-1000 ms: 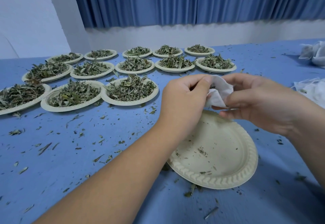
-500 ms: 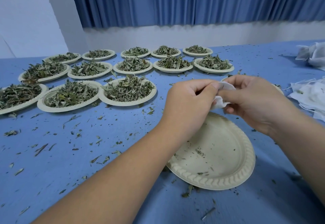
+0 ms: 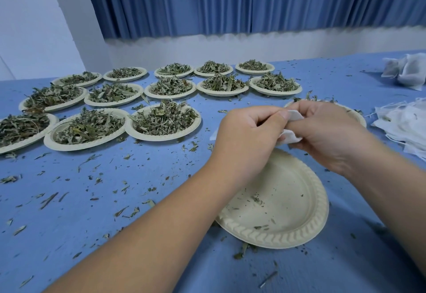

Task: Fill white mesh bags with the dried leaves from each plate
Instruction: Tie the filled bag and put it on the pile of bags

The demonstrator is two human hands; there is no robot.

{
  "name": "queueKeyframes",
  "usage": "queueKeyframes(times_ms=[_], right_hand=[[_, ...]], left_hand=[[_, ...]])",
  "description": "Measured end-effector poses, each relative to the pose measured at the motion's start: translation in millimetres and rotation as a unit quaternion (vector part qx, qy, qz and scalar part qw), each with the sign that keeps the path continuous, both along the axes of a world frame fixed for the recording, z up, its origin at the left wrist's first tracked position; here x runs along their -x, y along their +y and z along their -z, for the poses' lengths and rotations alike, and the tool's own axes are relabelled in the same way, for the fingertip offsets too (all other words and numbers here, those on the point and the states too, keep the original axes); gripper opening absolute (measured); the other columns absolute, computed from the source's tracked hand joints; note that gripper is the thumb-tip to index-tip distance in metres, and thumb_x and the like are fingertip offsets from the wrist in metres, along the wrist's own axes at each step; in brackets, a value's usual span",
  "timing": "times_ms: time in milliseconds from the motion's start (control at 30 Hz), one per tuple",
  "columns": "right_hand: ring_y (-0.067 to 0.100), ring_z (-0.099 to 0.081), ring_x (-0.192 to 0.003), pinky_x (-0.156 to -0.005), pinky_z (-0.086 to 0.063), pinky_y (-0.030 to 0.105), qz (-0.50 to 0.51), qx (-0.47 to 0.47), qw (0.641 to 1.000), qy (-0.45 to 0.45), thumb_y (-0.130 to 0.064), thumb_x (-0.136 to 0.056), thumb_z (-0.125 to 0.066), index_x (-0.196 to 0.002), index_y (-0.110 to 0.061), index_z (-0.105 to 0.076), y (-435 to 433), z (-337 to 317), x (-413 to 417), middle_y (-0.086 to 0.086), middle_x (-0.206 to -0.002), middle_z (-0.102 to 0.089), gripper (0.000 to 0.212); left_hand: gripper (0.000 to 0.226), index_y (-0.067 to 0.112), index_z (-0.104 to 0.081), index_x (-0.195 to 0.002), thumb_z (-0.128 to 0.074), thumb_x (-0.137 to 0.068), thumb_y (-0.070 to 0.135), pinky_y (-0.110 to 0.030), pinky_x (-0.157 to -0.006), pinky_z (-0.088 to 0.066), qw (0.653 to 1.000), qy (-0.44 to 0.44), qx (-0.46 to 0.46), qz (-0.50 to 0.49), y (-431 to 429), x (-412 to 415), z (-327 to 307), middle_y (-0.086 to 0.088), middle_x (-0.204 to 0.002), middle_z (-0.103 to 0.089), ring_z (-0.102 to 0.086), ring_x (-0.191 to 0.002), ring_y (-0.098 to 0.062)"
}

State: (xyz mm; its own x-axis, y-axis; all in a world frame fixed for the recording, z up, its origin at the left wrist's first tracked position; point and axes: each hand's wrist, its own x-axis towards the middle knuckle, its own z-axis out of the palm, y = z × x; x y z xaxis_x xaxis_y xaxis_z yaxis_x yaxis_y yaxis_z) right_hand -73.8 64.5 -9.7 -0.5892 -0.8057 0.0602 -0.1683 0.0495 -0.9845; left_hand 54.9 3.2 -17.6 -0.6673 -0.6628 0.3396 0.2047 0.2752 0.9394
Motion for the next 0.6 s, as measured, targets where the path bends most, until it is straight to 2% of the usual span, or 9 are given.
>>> queueKeyframes(times_ms=[67,100,200,267,333,433,500,600], right_hand=[[0.013,-0.05,-0.049,-0.048,-0.042,0.024,0.027,-0.01,0.998,0.047,0.004,-0.076,-0.064,-0.066,-0.015,-0.06,-3.0,2.4,-1.8,0.0,-0.052,-0.057,0.021],[0.01,-0.048,-0.044,-0.044,-0.04,0.022,0.038,-0.016,0.997,0.072,0.002,-0.076,-0.062,-0.064,-0.016,-0.059,-4.4,3.4,-2.7,-0.003,-0.047,-0.056,0.022],[0.014,-0.042,-0.044,-0.046,-0.034,0.023,0.063,-0.044,0.987,0.143,0.001,-0.075,-0.055,-0.059,-0.017,-0.056,-8.1,4.9,-4.2,-0.002,-0.043,-0.049,0.025],[0.015,-0.04,-0.048,-0.047,-0.032,0.025,0.066,-0.049,0.984,0.156,0.001,-0.075,-0.056,-0.059,-0.017,-0.056,-8.1,4.6,-5.1,-0.001,-0.045,-0.048,0.024],[0.015,-0.043,-0.049,-0.046,-0.034,0.023,0.057,-0.031,0.989,0.137,-0.002,-0.078,-0.061,-0.063,-0.016,-0.058,-5.8,3.2,-6.1,-0.001,-0.048,-0.052,0.02],[0.016,-0.053,-0.057,-0.051,-0.042,0.025,-0.006,0.009,0.999,0.036,-0.008,-0.08,-0.069,-0.08,-0.01,-0.064,1.4,-3.3,-4.1,0.008,-0.067,-0.063,0.006],[0.012,-0.055,-0.059,-0.054,-0.045,0.024,-0.056,0.014,0.998,-0.012,-0.013,-0.082,-0.07,-0.089,-0.008,-0.065,7.5,-7.8,1.8,0.007,-0.074,-0.063,0.01],[0.01,-0.057,-0.061,-0.055,-0.049,0.021,-0.104,0.007,0.995,-0.006,-0.007,-0.081,-0.068,-0.093,-0.004,-0.066,12.9,-11.1,3.6,0.004,-0.075,-0.062,0.012]], left_hand=[[0.021,0.018,-0.077,-0.082,-0.061,-0.092,0.009,-0.024,-0.07,-0.058,1.0,0.006,-0.019,0.011,2.0,1.4,-0.3,0.004,-0.064,-0.069,-0.067,-0.061,-0.007],[0.019,0.016,-0.077,-0.081,-0.062,-0.091,0.009,-0.023,-0.07,-0.057,1.0,0.008,-0.023,0.013,2.9,1.6,-0.5,0.003,-0.064,-0.069,-0.067,-0.06,-0.006],[0.016,0.011,-0.076,-0.081,-0.063,-0.09,0.007,-0.013,-0.057,-0.047,1.0,0.008,-0.023,0.016,5.5,2.3,-1.6,0.005,-0.058,-0.066,-0.06,-0.052,-0.001],[0.017,0.011,-0.075,-0.08,-0.062,-0.091,0.006,-0.009,-0.052,-0.043,1.0,0.007,-0.022,0.014,6.8,1.8,-3.5,0.006,-0.055,-0.065,-0.056,-0.047,0.0],[0.022,0.014,-0.074,-0.077,-0.06,-0.091,0.006,-0.007,-0.047,-0.041,1.0,0.012,-0.018,0.002,6.9,0.9,-5.4,0.007,-0.051,-0.063,-0.051,-0.04,0.001],[0.025,0.019,-0.076,-0.08,-0.058,-0.094,0.01,-0.008,-0.044,-0.034,0.999,0.019,0.009,-0.033,4.0,-1.5,-6.6,0.013,-0.045,-0.054,-0.044,-0.037,0.001],[0.027,0.025,-0.076,-0.081,-0.057,-0.095,0.012,-0.008,-0.043,-0.032,0.998,0.021,0.029,-0.05,3.0,-2.9,-6.9,0.016,-0.046,-0.052,-0.043,-0.038,0.001],[0.031,0.026,-0.074,-0.079,-0.055,-0.096,0.01,-0.005,-0.045,-0.035,0.998,0.025,0.021,-0.044,4.2,-3.5,-7.4,0.017,-0.045,-0.055,-0.048,-0.04,0.003]])
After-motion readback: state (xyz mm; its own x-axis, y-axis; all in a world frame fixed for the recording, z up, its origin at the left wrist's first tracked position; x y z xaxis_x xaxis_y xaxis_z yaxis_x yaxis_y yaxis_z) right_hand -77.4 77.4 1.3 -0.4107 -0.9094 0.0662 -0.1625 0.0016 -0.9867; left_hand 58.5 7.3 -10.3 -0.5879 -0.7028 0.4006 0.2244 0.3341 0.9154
